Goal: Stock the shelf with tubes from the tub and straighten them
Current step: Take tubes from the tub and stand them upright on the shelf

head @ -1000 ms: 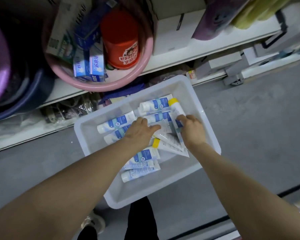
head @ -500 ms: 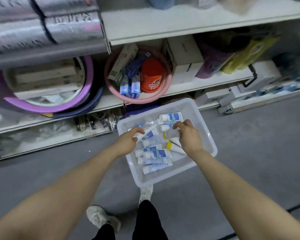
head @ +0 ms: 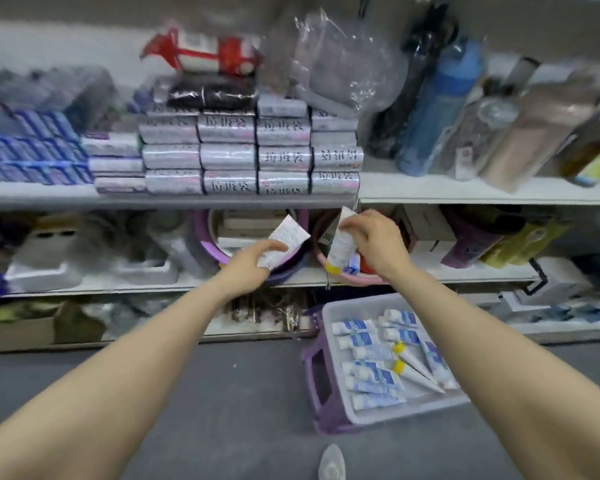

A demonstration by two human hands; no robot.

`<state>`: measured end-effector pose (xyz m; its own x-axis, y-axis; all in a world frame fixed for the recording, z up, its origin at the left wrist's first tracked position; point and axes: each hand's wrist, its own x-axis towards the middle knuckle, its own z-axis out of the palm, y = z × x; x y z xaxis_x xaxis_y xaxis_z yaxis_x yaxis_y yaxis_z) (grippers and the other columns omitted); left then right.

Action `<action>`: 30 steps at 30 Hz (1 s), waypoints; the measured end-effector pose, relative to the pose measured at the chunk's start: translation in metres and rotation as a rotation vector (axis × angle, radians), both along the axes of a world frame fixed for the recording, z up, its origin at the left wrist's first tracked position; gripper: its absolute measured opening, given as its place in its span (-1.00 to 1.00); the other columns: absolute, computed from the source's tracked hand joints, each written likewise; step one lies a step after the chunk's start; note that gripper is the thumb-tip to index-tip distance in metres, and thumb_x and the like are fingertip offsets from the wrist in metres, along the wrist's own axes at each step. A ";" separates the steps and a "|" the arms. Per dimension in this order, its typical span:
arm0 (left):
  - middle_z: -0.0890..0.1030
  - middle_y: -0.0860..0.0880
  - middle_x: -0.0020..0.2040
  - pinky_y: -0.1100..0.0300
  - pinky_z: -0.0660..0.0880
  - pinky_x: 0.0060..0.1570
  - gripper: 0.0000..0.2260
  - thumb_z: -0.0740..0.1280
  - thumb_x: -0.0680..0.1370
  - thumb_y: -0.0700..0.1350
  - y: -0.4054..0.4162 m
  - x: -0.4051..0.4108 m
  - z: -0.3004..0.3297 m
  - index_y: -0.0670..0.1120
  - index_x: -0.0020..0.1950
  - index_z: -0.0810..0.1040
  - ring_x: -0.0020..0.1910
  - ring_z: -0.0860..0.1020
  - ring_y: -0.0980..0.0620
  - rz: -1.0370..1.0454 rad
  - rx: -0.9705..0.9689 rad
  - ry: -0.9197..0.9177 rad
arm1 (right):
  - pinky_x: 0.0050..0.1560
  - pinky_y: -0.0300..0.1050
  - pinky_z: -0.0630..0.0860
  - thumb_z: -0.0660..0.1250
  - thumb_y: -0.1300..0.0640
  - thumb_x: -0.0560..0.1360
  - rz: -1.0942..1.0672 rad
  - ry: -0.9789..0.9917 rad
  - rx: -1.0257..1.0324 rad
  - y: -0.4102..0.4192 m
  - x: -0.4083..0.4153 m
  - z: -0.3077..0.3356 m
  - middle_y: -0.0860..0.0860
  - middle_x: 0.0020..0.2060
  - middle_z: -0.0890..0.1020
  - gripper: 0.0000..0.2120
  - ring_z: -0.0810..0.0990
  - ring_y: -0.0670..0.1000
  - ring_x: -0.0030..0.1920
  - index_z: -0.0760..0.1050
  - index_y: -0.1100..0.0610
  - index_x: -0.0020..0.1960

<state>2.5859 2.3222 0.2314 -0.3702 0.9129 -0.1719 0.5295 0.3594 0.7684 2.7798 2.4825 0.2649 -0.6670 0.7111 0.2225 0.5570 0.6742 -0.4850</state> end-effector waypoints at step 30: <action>0.54 0.22 0.15 0.08 0.55 0.10 -0.66 0.36 0.51 -0.20 -0.146 -0.289 0.308 0.18 0.19 0.52 0.07 0.57 0.04 0.603 0.945 0.410 | -0.24 -0.19 0.51 0.29 0.34 0.35 0.534 0.508 0.153 -0.102 -0.367 0.373 -0.08 -0.27 0.61 -0.67 0.49 -0.09 -0.32 0.68 -0.01 -0.09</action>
